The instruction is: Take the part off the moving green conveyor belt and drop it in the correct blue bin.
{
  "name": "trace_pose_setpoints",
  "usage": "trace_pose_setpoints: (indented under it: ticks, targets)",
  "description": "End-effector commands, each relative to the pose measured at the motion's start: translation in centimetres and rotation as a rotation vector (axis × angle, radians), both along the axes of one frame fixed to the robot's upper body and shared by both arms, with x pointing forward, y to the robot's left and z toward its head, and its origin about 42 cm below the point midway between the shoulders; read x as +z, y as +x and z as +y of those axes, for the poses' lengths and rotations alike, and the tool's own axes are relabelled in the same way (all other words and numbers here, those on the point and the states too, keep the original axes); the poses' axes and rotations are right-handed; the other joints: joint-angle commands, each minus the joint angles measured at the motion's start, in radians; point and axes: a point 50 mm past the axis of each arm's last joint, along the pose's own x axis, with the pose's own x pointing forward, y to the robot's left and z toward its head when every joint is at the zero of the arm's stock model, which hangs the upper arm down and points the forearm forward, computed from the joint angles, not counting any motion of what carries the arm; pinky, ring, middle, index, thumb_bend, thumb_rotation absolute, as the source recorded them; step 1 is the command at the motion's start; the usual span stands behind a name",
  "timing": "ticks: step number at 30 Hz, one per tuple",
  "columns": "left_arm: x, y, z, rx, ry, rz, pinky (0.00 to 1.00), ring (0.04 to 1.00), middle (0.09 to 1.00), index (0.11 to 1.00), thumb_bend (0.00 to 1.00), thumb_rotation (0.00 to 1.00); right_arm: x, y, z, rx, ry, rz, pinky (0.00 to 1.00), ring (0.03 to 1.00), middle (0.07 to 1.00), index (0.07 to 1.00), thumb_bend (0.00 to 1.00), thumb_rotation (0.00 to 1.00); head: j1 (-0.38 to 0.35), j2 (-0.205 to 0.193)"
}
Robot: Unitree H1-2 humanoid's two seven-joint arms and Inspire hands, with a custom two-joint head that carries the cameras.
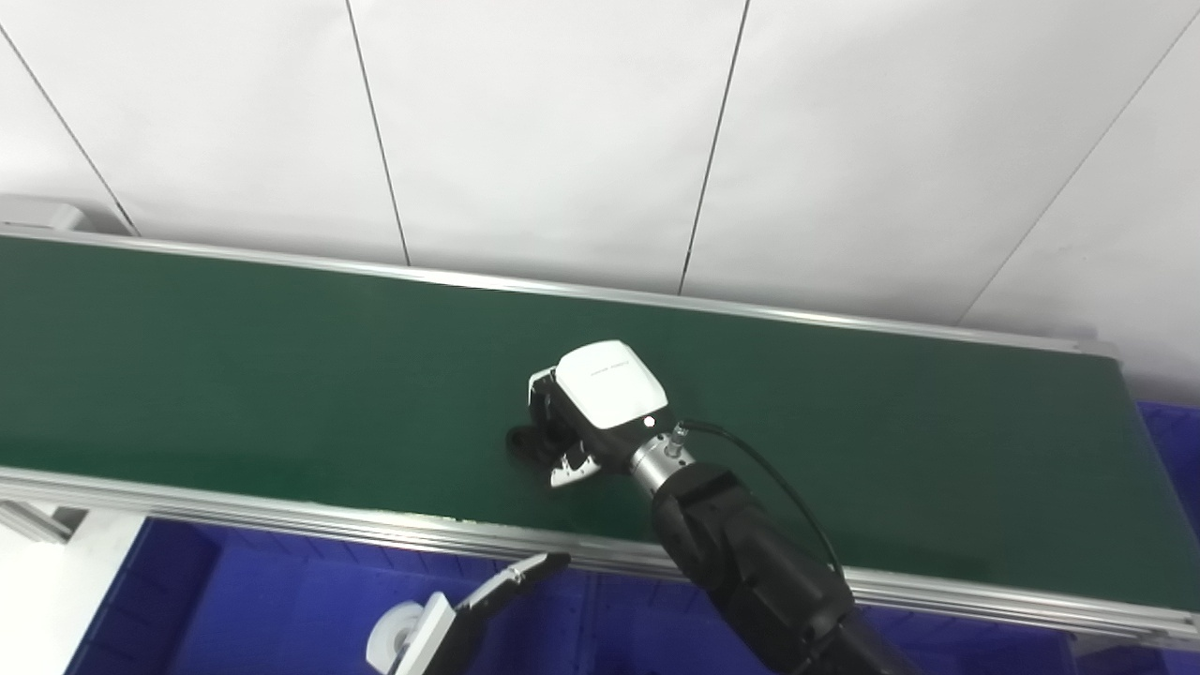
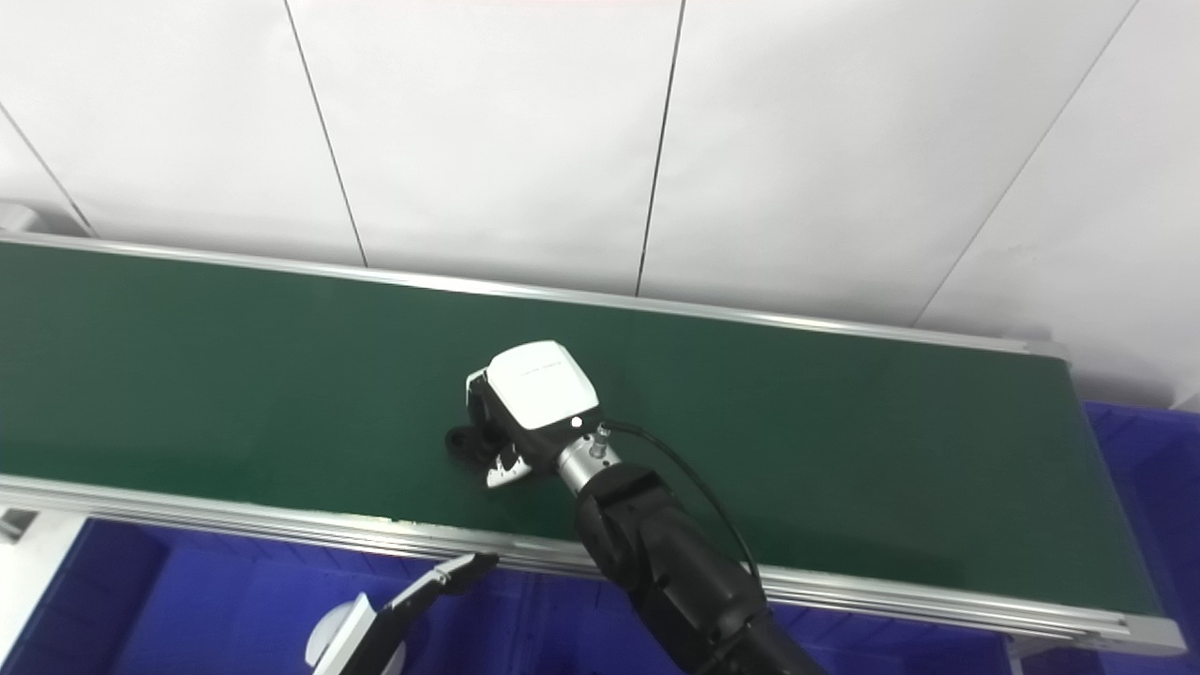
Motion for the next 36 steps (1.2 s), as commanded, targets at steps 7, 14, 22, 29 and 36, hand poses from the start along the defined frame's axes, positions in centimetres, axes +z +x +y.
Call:
trace_pose_setpoints:
  ticks: [7, 14, 22, 29, 36]
  targets:
    - [0.7, 0.1, -0.2, -0.004, -0.026, -0.044, 0.77, 0.813, 0.834, 0.836, 0.74, 0.65, -3.6, -1.3, -2.6, -0.002, -0.096, 0.053, 0.09, 0.146, 0.470, 0.479, 0.53, 0.00, -0.003, 0.002]
    - [0.9, -0.1, 0.0, -0.007, -0.031, -0.039, 0.77, 0.820, 0.841, 0.841, 0.74, 0.64, -1.1, -1.8, -4.7, -0.088, 0.083, 0.065, 0.14, 0.201, 0.411, 0.501, 0.52, 0.00, -0.013, 0.013]
    - [1.2, -0.2, 0.3, -0.002, -0.039, -0.041, 0.76, 0.811, 0.835, 0.835, 0.74, 0.62, 4.2, -3.7, -7.5, -0.186, 0.239, 0.040, 0.12, 0.185, 0.296, 0.485, 0.51, 0.11, -0.039, 0.026]
    - [1.6, -0.5, 0.7, 0.001, -0.040, -0.045, 0.75, 0.803, 0.831, 0.833, 0.74, 0.62, 7.6, -6.0, -10.5, -0.257, 0.329, 0.009, 0.24, 0.313, 0.474, 0.488, 0.53, 0.00, -0.066, 0.045]
    - [2.1, -0.9, 1.2, -0.002, -0.044, -0.048, 0.75, 0.805, 0.833, 0.835, 0.73, 0.62, 7.6, -10.2, -13.8, -0.333, 0.390, 0.068, 0.23, 0.307, 0.476, 0.488, 0.53, 0.00, -0.091, 0.063]
